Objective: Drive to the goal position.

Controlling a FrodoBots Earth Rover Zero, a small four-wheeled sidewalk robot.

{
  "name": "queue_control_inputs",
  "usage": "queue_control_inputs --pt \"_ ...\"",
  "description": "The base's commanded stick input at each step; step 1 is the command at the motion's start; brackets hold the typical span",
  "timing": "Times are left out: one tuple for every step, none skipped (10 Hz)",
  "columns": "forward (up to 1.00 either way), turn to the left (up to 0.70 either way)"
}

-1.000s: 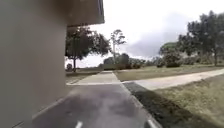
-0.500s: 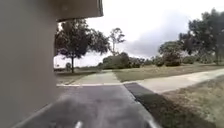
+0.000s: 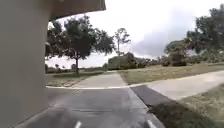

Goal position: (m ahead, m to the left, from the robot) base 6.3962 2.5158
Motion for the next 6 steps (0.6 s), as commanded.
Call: queue_control_inputs --pt "0.85 0.0" --pt "0.85 0.0" --pt "0.85 0.0" --pt "0.85 0.0" --pt "0.85 0.0" --pt "0.85 0.0"
